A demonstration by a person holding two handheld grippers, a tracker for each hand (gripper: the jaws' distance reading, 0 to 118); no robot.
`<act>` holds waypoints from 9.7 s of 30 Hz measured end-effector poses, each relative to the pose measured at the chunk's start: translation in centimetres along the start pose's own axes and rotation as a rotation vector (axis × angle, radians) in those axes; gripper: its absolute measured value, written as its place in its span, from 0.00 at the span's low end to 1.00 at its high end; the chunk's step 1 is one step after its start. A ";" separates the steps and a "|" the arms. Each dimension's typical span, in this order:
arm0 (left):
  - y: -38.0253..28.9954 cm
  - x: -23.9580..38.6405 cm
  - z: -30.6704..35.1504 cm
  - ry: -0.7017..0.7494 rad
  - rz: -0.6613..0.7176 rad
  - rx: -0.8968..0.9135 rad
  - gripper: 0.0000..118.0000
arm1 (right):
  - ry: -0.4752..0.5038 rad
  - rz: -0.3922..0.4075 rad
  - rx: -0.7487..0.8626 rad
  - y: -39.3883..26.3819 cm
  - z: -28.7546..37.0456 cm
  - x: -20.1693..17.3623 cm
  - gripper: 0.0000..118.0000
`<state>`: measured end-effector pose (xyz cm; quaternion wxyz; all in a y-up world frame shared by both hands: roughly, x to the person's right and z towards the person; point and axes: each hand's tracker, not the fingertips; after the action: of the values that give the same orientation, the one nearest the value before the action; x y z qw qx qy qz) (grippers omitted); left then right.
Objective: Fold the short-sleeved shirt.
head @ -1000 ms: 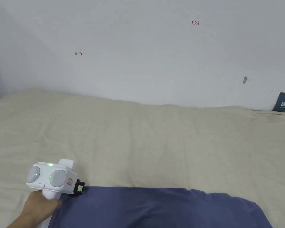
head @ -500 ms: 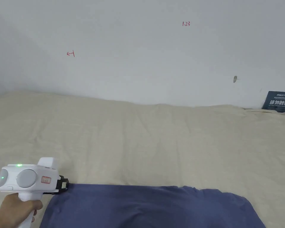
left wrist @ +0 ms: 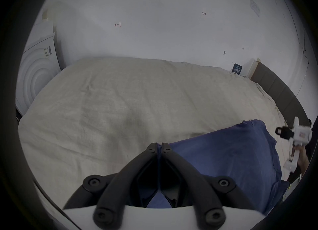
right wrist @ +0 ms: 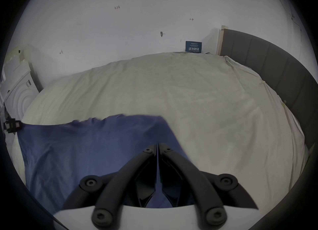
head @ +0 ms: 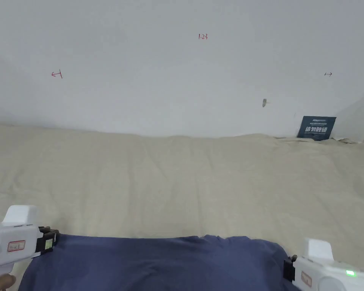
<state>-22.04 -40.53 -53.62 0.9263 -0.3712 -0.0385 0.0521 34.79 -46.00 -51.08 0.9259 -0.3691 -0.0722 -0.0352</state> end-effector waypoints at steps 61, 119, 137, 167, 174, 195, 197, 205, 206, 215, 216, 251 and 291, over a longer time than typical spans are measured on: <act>18.3 1.3 24.8 0.105 0.024 0.462 0.00 | 0.044 0.127 0.486 24.3 26.6 -3.2 0.02; -17.0 -0.8 29.7 0.086 -0.024 0.340 0.00 | -0.037 0.146 0.398 -13.6 32.5 1.7 0.02; -32.5 -3.2 22.9 0.141 0.013 0.025 0.00 | -0.085 0.164 0.023 -28.8 27.0 2.6 0.02; -27.8 0.4 27.6 0.118 0.033 0.238 0.77 | 0.033 0.106 0.135 -23.9 28.8 -1.5 0.65; -25.5 3.3 25.7 0.091 0.003 0.349 0.76 | 0.093 0.097 0.266 -21.9 26.9 -4.3 0.69; -25.5 4.2 25.1 0.179 0.062 0.343 0.00 | 0.051 0.134 0.362 -21.5 27.2 -5.2 0.00; -25.3 3.5 25.3 0.178 0.060 0.313 0.00 | 0.050 0.140 0.351 -21.4 27.3 -5.3 0.00; -25.9 -0.8 26.8 0.105 0.094 0.029 0.00 | 0.052 0.147 0.292 -22.2 27.3 -5.0 0.00; -26.2 -1.4 26.8 0.079 0.113 -0.012 0.00 | 0.053 0.150 0.285 -22.4 27.2 -4.9 0.00; -28.9 -3.6 24.8 0.070 0.270 -0.230 0.00 | 0.051 0.155 0.225 -23.9 26.6 -4.3 0.00; -29.0 -3.5 24.8 0.068 0.273 -0.238 0.03 | 0.051 0.155 0.222 -23.9 26.5 -4.3 0.00; -31.5 -1.2 20.3 0.226 0.057 -0.368 0.00 | 0.044 0.155 0.157 -25.4 26.2 -3.3 0.00; -29.1 -1.3 26.0 0.085 0.160 -0.259 0.00 | 0.079 0.088 -0.259 -28.4 23.0 4.2 0.26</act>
<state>-24.19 -43.81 -14.78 0.8645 -0.4911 0.0239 0.1044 33.14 -50.81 -14.68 0.8734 -0.4865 -0.0140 -0.0180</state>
